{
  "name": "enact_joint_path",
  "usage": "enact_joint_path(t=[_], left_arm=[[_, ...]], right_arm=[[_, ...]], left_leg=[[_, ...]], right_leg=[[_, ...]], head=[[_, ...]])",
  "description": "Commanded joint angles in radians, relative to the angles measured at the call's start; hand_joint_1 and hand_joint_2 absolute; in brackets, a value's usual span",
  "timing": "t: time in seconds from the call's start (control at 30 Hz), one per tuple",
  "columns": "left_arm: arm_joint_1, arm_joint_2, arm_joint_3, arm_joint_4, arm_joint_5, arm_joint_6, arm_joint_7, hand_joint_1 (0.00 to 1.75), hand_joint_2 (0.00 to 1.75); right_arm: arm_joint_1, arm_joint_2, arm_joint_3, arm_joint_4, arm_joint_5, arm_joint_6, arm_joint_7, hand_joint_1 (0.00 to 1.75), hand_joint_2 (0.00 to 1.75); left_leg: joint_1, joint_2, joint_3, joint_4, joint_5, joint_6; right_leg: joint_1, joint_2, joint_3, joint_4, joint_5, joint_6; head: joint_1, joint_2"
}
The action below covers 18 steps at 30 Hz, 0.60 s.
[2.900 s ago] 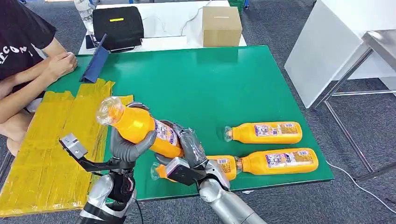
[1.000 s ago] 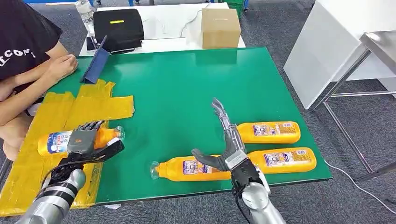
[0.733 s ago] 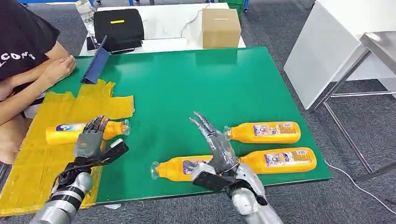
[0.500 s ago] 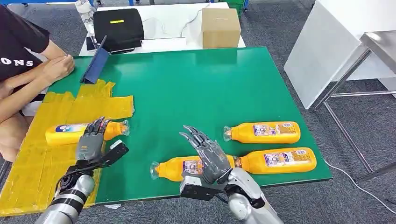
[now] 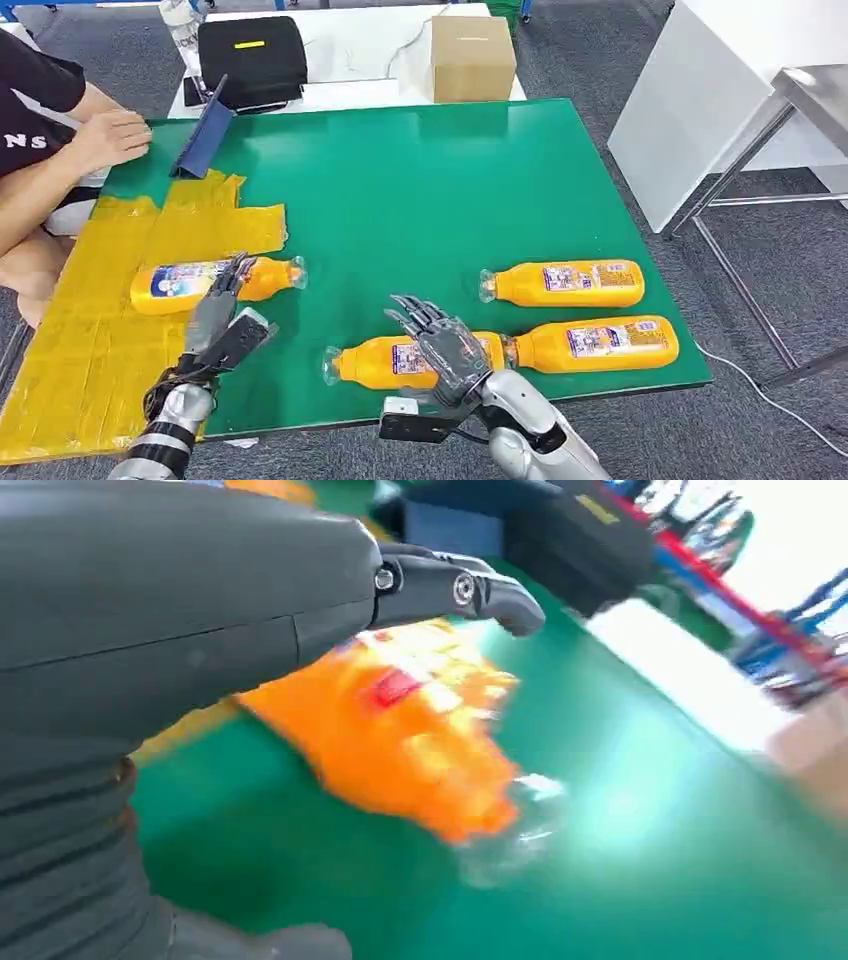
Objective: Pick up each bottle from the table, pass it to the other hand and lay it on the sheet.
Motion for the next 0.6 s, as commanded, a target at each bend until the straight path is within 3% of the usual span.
enact_joint_path(t=[0.03,0.27,0.6], left_arm=[[0.088,-0.026,-0.009,-0.224,0.068,-0.056,-0.016,0.00,1.75],[0.091,-0.030,-0.006,-0.235,0.123,-0.094,-0.054,0.00,1.75],[0.267,-0.072,-0.026,-0.639,0.384,-0.297,-0.130,0.00,1.75]], right_arm=[[-0.021,-0.032,0.032,0.077,0.010,-0.005,0.018,0.00,1.75],[-0.020,-0.030,0.028,0.078,0.021,-0.005,0.032,0.00,1.75],[-0.008,-0.014,0.000,0.128,0.145,0.007,0.174,0.00,1.75]], left_leg=[[0.001,0.001,0.003,0.000,-0.002,-0.001],[0.000,0.001,0.005,-0.001,-0.003,-0.001],[0.001,0.002,0.001,0.001,-0.003,0.000]], right_leg=[[0.001,-0.001,0.003,-0.001,-0.002,-0.001],[0.002,-0.001,0.004,-0.001,-0.002,-0.002],[0.002,0.000,0.001,0.000,-0.002,-0.001]], head=[[0.000,0.000],[0.000,0.000],[0.000,0.000]])
